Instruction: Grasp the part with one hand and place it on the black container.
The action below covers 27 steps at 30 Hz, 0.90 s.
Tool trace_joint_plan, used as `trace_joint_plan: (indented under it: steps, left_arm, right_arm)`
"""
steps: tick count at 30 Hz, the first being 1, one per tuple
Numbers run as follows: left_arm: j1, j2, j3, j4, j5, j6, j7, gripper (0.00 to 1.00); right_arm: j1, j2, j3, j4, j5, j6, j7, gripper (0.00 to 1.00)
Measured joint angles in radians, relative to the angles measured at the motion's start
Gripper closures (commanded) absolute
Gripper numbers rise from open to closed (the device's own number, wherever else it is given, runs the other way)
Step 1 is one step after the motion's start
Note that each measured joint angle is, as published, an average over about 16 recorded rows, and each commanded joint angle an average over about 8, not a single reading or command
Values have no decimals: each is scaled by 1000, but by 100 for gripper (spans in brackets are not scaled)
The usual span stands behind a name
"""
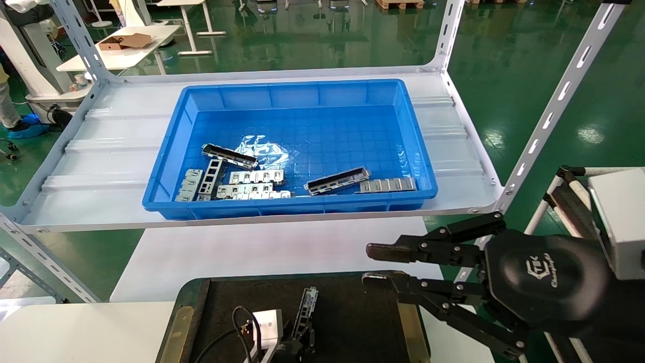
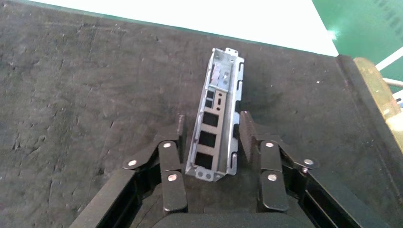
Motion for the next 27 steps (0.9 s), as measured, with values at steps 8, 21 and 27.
trace_joint_plan:
  steps: [8,21,27]
  left_arm:
    - [-17,-28,1,-23,6,33,-7,0]
    - [-72,-174,-30,-53,56,345,-53,0]
    - [-95,-255,-67,-51,83,565,-69,0]
  right_arm:
    - [0,0,0,0,0,0,0,0]
    - [0,0,0,0,0,0,0,0]
    - [0,0,0,0,0,0,0,0]
